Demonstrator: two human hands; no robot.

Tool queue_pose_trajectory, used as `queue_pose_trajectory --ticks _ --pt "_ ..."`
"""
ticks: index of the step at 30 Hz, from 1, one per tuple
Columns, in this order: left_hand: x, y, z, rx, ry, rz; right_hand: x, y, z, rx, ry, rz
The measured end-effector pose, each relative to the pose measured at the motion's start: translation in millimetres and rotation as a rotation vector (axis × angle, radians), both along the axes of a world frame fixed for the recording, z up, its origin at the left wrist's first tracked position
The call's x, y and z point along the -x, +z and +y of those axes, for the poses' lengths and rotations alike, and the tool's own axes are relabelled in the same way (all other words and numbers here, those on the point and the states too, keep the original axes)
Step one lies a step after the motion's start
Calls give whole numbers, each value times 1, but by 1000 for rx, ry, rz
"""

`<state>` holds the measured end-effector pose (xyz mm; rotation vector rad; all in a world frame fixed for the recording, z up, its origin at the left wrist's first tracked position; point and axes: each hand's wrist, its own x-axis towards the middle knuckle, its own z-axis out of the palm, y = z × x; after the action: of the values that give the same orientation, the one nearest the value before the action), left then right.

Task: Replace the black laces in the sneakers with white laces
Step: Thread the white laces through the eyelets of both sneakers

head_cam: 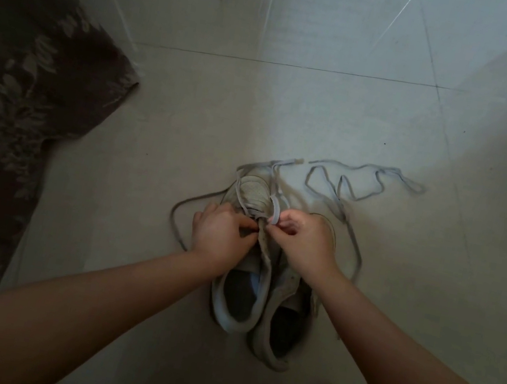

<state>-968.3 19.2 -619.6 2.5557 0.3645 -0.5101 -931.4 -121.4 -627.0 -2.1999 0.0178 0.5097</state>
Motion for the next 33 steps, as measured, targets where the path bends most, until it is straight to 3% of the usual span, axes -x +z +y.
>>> queue_pose_trajectory --ticks 4,11,15,17,21,24,26,30,33 --pt "0 -4 -1 22 -8 -1 7 4 0 -68 -45 -22" --pt "-1 -9 4 300 24 -113 5 7 4 84 -28 165" --pt "-3 -7 11 417 91 -116 8 9 5 17 51 228" --pt "-6 -3 14 570 238 -67 12 7 5 53 79 172" --pt "-10 6 22 1289 770 142 12 6 4 24 16 93" --pt "-9 -3 35 1450 1096 245 12 8 5 23 11 111" --pt "-13 -4 44 1205 1061 186 13 7 4 65 -3 101" --pt "-6 -15 72 219 399 -13 13 8 5 142 -31 70" --pt "7 -16 70 -59 51 -148 14 10 9 194 12 70"
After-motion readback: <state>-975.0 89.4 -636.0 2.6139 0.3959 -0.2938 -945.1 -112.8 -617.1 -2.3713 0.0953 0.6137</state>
